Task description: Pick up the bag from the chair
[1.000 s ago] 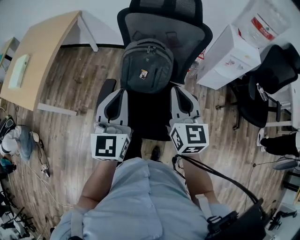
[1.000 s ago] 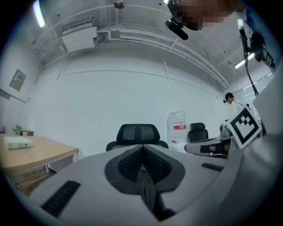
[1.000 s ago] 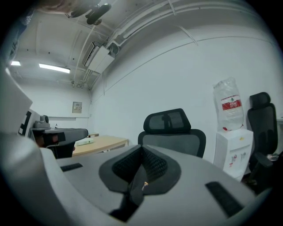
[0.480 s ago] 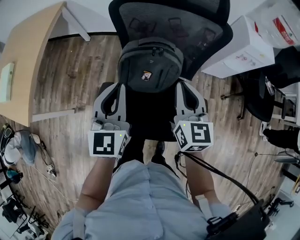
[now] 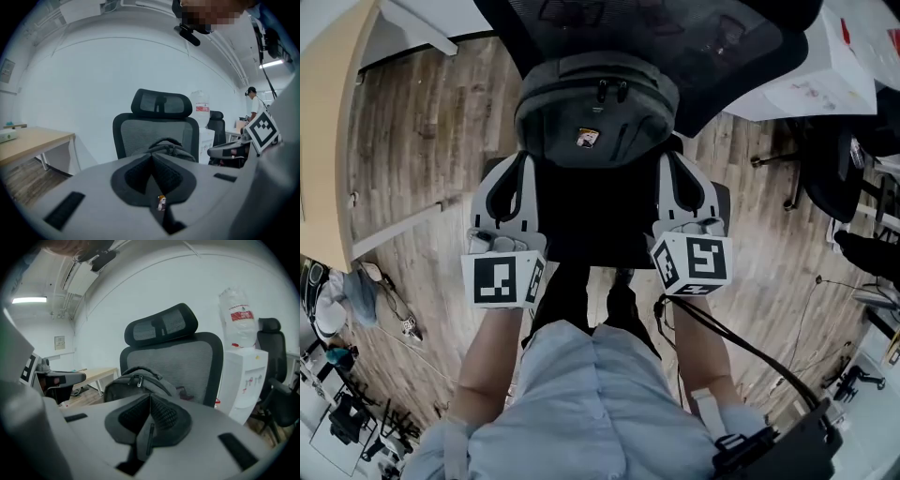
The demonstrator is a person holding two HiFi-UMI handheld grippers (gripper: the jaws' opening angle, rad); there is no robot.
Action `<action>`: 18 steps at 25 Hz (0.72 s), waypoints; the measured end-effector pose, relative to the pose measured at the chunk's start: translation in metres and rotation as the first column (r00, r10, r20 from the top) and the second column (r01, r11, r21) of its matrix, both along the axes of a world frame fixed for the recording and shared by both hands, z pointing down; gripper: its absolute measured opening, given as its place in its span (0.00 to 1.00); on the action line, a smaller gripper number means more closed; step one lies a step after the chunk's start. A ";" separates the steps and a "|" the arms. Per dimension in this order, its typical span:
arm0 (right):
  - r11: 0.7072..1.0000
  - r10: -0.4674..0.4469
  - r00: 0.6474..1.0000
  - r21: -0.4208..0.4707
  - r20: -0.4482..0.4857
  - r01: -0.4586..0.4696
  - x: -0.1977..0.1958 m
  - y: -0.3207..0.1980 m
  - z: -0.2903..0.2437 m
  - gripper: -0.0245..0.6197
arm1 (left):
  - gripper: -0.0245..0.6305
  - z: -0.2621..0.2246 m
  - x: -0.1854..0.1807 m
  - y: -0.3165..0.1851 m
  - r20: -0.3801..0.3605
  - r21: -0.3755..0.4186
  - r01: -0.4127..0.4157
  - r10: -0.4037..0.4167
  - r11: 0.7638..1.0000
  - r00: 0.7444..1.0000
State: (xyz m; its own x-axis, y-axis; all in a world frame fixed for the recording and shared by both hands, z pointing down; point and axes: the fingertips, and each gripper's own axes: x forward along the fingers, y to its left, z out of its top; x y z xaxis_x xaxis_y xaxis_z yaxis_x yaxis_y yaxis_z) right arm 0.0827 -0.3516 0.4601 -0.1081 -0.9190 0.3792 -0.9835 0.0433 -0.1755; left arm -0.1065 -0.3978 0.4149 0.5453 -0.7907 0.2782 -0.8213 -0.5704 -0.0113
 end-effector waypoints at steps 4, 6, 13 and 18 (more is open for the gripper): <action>1.000 0.005 1.000 -0.010 -0.005 -0.005 0.004 -0.003 0.008 0.04 | 0.04 0.010 -0.002 -0.010 0.026 -0.004 0.000 0.000 1.000 1.000; 1.000 0.013 1.000 -0.011 -0.008 -0.014 0.008 -0.003 0.010 0.05 | 0.04 0.014 -0.003 -0.012 0.031 -0.006 0.002 -0.002 1.000 1.000; 0.999 0.019 1.000 -0.029 -0.024 -0.020 0.016 -0.013 0.025 0.43 | 0.44 0.031 0.006 -0.026 0.011 -0.040 -0.055 0.056 0.998 0.998; 0.998 0.008 0.999 -0.057 -0.054 -0.012 0.018 -0.020 0.036 0.50 | 0.51 0.047 0.008 -0.035 0.017 -0.062 -0.078 0.080 0.995 0.997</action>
State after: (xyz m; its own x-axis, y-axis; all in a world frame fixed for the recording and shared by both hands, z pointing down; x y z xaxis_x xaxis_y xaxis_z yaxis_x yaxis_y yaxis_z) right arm 0.1008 -0.3717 0.4960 -0.0771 -0.8967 0.4358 -0.9919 0.0249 -0.1244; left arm -0.0986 -0.4331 0.4615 0.5993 -0.7266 0.3361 -0.7736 -0.6335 0.0099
